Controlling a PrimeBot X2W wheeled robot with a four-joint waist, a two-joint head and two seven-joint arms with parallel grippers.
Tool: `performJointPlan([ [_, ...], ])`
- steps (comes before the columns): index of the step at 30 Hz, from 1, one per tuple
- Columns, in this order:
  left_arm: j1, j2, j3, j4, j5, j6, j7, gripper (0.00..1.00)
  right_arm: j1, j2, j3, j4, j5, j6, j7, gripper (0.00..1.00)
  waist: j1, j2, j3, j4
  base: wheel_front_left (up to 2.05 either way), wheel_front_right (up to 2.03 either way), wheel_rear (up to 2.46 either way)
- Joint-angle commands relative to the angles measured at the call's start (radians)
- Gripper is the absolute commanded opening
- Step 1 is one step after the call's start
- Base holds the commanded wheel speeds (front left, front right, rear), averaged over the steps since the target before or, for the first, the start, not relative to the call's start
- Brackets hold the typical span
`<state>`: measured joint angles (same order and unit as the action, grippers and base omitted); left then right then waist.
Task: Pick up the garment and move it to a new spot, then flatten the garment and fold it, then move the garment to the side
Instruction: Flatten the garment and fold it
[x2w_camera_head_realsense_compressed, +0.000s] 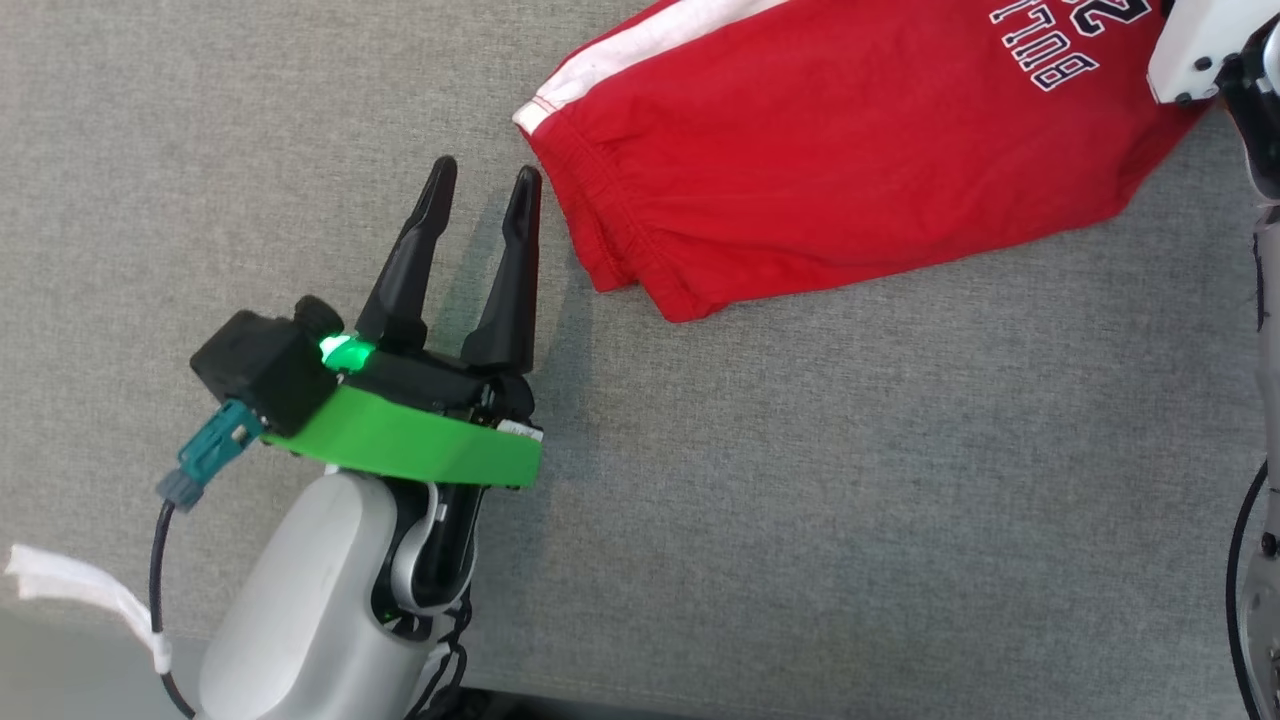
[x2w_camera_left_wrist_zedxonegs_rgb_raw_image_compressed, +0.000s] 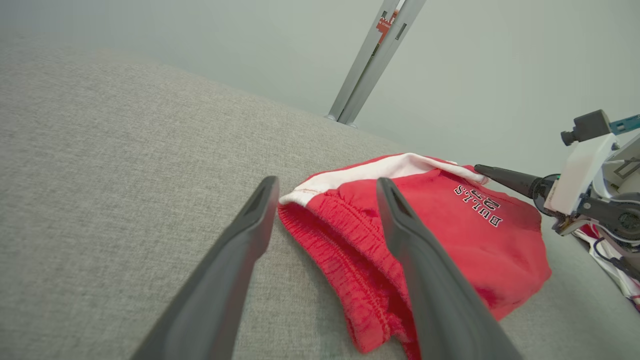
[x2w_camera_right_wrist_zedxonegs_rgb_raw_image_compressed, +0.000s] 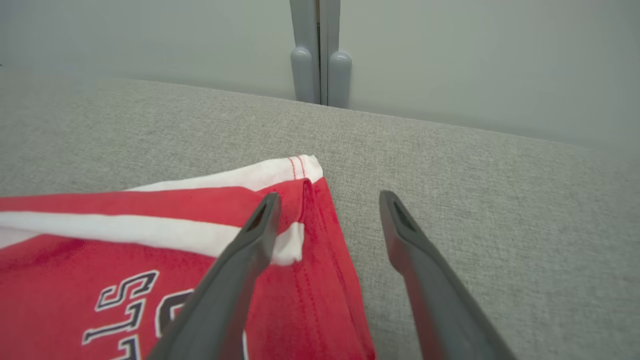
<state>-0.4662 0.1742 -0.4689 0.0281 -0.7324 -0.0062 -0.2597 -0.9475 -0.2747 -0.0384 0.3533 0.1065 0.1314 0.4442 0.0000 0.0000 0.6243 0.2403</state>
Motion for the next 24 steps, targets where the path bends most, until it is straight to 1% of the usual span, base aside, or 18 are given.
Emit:
performJointPlan([
  [1,0.032,-0.014,0.032,-0.021,0.034,0.004,-0.006,1.0,-0.006,0.009,-0.014,-0.002,0.013,-0.002,-0.007,1.0,0.0,0.0,-0.003,0.01,0.0,0.0,0.0],
  [3,0.084,-0.045,0.066,-0.042,0.055,-0.012,-0.005,1.0,0.0,0.013,-0.02,-0.011,0.028,-0.002,-0.002,1.0,0.0,0.0,-0.011,0.014,0.0,0.0,0.0],
  [7,0.17,-0.071,0.129,-0.054,0.104,-0.038,-0.006,1.0,0.043,0.008,-0.023,-0.028,0.057,-0.002,0.013,1.0,0.0,0.0,-0.043,0.007,0.0,0.0,0.0],
  [14,0.252,-0.098,0.197,-0.076,0.179,-0.072,-0.005,1.0,0.111,-0.049,0.006,-0.049,0.076,-0.002,0.11,1.0,0.0,0.0,-0.074,0.003,0.0,0.0,0.0],
  [16,0.261,-0.106,0.201,-0.078,0.204,-0.079,-0.005,1.0,0.122,-0.065,0.008,-0.052,0.07,-0.002,0.138,1.0,0.0,0.0,-0.068,0.011,0.0,0.0,0.0],
  [20,0.257,-0.115,0.206,-0.086,0.236,-0.091,-0.005,1.0,0.119,-0.075,0.004,-0.039,0.054,-0.002,0.182,1.0,0.0,0.0,-0.043,0.035,0.0,0.0,0.0],
  [24,0.252,-0.121,0.214,-0.076,0.248,-0.1,-0.005,1.0,0.114,-0.047,-0.006,0.014,0.041,-0.001,0.181,1.0,0.0,0.0,-0.035,0.052,0.0,0.0,0.0],
])
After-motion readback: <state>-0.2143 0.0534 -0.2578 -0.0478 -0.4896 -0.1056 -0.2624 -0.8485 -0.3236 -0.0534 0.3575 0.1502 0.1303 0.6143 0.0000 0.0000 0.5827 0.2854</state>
